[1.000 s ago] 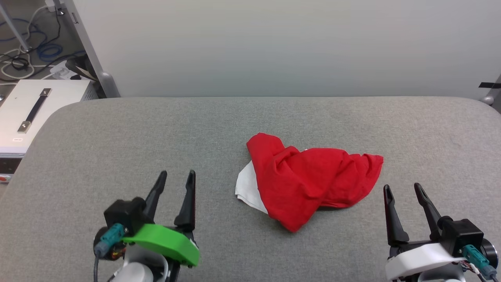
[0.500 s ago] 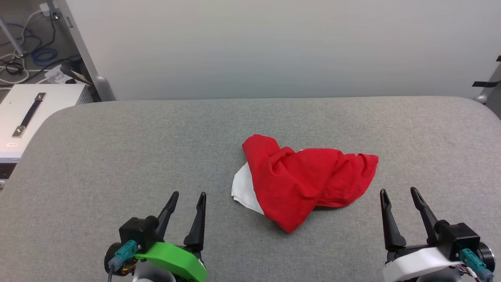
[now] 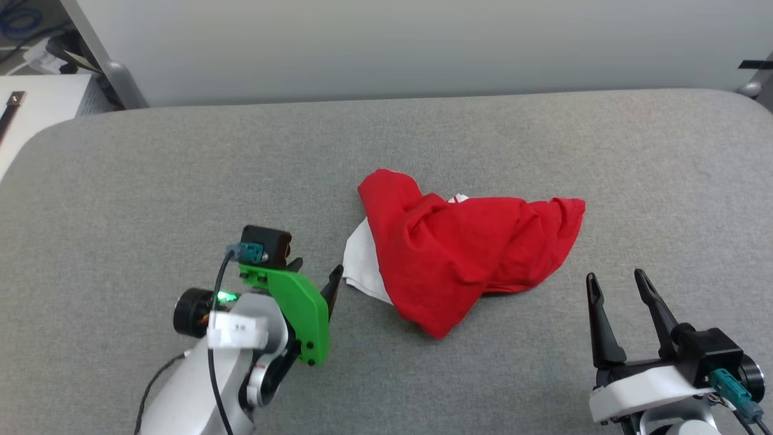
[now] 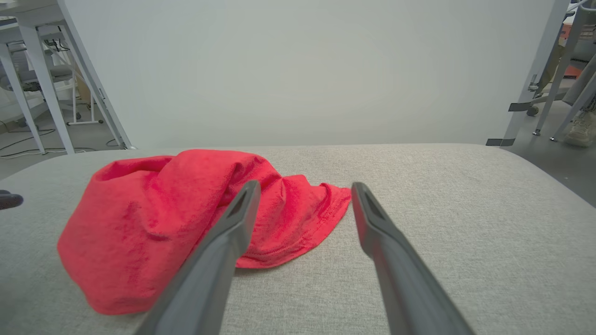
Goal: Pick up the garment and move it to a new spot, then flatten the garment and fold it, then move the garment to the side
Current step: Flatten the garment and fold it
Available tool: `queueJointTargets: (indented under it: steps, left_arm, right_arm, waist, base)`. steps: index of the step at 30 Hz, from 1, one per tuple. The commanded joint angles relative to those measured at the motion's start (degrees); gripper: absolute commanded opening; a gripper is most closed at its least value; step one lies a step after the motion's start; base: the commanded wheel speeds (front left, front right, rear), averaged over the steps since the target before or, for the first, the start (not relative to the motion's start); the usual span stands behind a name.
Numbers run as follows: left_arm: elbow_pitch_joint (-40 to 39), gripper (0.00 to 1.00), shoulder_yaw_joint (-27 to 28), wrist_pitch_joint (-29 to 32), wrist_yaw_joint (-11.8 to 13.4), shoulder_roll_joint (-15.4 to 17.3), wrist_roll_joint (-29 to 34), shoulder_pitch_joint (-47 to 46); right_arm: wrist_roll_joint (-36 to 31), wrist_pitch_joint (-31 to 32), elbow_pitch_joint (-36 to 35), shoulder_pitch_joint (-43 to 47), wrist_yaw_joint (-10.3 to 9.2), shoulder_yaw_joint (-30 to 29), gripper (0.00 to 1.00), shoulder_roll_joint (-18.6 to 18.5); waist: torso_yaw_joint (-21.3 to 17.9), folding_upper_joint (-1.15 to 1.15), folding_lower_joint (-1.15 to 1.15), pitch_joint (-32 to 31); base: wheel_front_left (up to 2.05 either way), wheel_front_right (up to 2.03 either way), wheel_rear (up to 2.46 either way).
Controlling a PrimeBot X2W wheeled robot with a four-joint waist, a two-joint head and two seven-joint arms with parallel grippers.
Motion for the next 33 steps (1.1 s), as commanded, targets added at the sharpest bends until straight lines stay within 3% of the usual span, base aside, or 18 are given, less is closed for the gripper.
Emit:
queueJointTargets:
  steps: [1,6,19,20,21,25,33]
  left_arm:
    - [-0.1,1.00,0.0,2.3,1.3,0.4,0.1,-2.7]
    - [2.3,1.00,-1.7,10.6,2.7,0.0,1.0,-9.1]
    - [12.6,1.00,-3.1,10.2,2.1,-1.1,1.6,-13.1]
    - [13.6,0.97,-3.4,10.3,1.9,-1.0,1.8,-13.2]
    - [14.3,0.00,-3.9,10.8,1.4,-0.9,1.8,-13.2]
    - [15.6,0.00,-4.8,12.0,-1.0,-0.8,0.6,-12.6]
    - [15.2,0.00,-3.4,7.6,-0.5,1.1,0.3,-10.7]
  right_arm:
    - [-0.3,-0.3,-0.3,-1.2,-0.05,0.4,1.00,0.0]
    - [-1.1,-0.3,-0.6,-3.1,-0.05,0.9,1.00,-0.1]
    - [-1.1,-0.3,-1.0,-4.9,-0.05,1.1,1.00,-0.1]
    - [-1.1,-0.3,-1.0,-5.1,-0.05,1.1,1.00,-0.1]
    - [-1.1,-0.3,-1.0,-5.2,-0.05,1.2,1.00,-0.1]
    - [-1.1,-0.3,-0.5,-5.4,-0.05,0.8,1.00,0.0]
    - [-0.9,-0.3,0.9,-5.0,-0.05,0.9,1.00,0.0]
  waist:
    - [-1.4,0.00,0.00,3.6]
    - [-3.5,0.00,0.00,8.7]
    - [-5.4,0.00,0.00,13.1]
    - [-5.4,0.00,0.00,13.2]
    - [-5.5,0.00,0.00,13.3]
    - [-5.0,0.00,0.00,13.1]
    - [-3.1,0.00,0.00,9.4]
  base:
    - [0.00,0.00,0.00]
    - [0.00,0.00,0.00]
    - [0.00,0.00,0.00]
    - [0.00,0.00,0.00]
    - [0.00,0.00,0.00]
    - [0.00,0.00,0.00]
    - [0.00,0.00,0.00]
